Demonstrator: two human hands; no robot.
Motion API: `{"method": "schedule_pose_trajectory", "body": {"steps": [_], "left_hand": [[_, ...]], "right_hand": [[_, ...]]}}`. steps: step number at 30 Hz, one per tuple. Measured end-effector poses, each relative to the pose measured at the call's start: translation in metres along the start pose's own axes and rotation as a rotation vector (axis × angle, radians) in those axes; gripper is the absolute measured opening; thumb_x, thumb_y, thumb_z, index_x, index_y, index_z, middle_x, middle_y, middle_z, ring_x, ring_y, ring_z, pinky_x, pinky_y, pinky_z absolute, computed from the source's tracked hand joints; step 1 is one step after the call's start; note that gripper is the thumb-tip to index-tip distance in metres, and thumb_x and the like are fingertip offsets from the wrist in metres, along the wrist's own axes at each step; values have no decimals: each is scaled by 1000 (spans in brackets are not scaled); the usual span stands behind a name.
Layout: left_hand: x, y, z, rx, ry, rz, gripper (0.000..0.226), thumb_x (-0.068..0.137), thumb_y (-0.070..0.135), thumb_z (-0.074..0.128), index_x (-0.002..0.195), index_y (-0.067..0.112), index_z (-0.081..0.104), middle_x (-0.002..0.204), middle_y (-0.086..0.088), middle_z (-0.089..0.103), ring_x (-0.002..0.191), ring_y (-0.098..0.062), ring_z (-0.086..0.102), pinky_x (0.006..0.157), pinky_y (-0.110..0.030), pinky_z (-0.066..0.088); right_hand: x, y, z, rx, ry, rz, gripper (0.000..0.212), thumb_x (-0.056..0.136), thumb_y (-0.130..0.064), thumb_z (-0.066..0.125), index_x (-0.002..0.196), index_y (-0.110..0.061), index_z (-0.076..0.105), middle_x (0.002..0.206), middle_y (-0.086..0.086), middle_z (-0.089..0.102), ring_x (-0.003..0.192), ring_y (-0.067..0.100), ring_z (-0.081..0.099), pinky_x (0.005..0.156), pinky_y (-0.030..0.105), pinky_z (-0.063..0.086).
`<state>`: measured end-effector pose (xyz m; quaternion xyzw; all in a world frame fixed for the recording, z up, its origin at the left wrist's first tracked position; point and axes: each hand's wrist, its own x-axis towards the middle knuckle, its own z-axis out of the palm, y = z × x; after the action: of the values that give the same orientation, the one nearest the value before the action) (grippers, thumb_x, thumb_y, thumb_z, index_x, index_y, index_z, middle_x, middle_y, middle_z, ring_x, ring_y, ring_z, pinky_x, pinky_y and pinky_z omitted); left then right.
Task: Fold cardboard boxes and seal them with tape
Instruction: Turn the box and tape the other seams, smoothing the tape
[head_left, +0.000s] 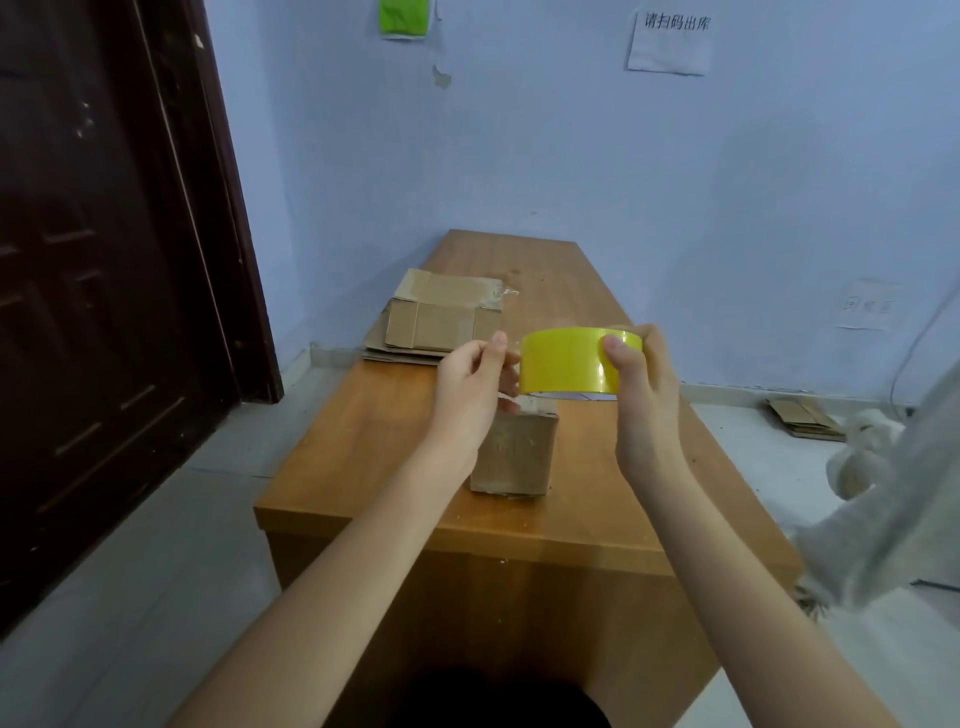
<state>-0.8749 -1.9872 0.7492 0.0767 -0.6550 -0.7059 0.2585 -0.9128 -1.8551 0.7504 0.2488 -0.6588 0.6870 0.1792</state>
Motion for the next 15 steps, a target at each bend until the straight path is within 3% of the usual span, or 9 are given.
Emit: {"method": "schedule_pose_trajectory", "body": {"steps": [4,6,11,15], "left_hand": [[-2,-4,-3,431,94,291,33,97,36,47,69,18,48,56,4,50,48,-7,46,47,-27,40],[-4,-5,-4,617,167,432,33,97,36,47,71,16,47,56,5,48,49,-7,41,47,-23,32],[-1,1,-17,621,297,422,32,98,37,46,76,13,52,60,7,50,56,-8,46,50,-18,32],[2,2,-40,691,261,455,35,97,37,47,77,10,56,58,6,50,56,-11,48,51,-23,35]], "right_hand": [[-1,4,2,94,44,-55,32,67,-50,55,72,-21,42,60,-19,46,57,-4,45,55,10,38],[-1,3,3,99,43,-86,33,68,-49,57,70,-20,41,57,-19,44,56,-2,43,54,11,37],[7,-7,-8,-73,26,-168,40,69,-52,61,64,-19,39,53,-16,36,54,3,36,52,14,31],[11,-8,-23,-330,-14,-214,47,73,-55,56,60,-17,32,53,-9,27,54,10,30,51,22,25]]}}
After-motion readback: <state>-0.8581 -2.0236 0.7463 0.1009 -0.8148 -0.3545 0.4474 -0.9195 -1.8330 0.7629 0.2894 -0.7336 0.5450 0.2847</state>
